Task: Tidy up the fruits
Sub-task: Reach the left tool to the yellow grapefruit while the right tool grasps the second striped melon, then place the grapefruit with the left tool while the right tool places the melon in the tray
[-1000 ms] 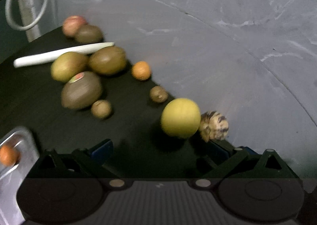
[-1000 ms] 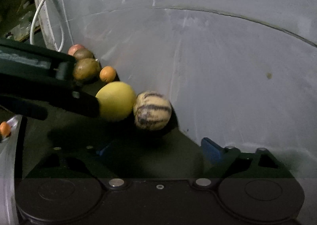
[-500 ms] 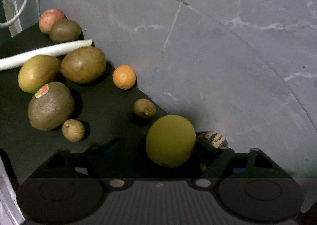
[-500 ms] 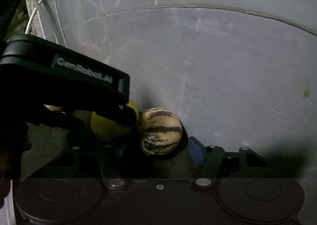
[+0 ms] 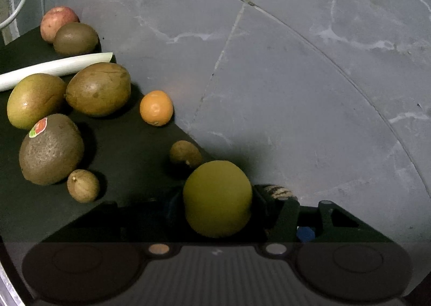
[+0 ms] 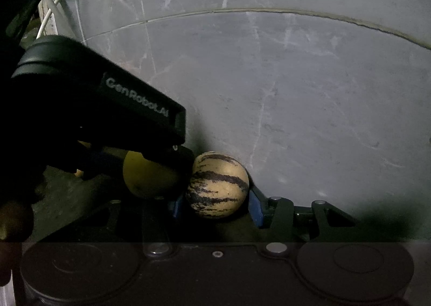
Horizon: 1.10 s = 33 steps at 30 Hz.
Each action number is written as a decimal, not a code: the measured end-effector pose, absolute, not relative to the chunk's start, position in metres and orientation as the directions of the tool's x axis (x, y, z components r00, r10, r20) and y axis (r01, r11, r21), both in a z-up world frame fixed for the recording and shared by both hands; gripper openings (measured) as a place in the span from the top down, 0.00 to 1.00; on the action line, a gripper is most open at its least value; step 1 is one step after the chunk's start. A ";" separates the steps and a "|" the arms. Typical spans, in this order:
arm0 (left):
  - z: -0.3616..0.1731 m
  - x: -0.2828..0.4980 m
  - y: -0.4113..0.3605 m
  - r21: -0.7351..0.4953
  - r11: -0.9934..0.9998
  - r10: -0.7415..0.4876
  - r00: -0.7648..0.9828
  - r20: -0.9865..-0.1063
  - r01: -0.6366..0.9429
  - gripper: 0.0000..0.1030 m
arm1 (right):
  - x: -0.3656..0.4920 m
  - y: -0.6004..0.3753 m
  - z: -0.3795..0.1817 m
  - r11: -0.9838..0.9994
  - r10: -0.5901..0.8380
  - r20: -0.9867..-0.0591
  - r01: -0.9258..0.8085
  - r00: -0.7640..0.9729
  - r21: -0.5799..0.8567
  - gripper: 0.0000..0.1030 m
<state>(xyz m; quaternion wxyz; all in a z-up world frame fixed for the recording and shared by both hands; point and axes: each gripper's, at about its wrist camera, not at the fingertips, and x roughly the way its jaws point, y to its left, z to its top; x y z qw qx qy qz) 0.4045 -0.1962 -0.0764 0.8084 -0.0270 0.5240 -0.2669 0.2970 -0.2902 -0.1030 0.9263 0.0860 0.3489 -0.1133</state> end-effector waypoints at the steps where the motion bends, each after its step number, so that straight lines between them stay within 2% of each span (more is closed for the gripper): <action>1: -0.077 0.404 -0.194 -0.334 0.856 -0.465 0.307 -0.831 0.394 0.43 | 0.290 -0.295 -0.103 0.961 -0.147 -0.665 0.266 0.733 0.081 0.53; 14: -0.077 0.373 -0.150 -0.423 0.878 -0.476 0.313 -0.822 0.225 0.44 | 0.264 -0.298 -0.097 0.977 -0.025 -0.659 0.157 0.751 0.142 0.53; 33: -0.047 0.320 -0.055 -0.435 0.900 -0.399 0.473 -0.786 0.035 0.44 | 0.241 -0.240 -0.075 0.975 0.180 -0.623 -0.057 0.761 0.213 0.54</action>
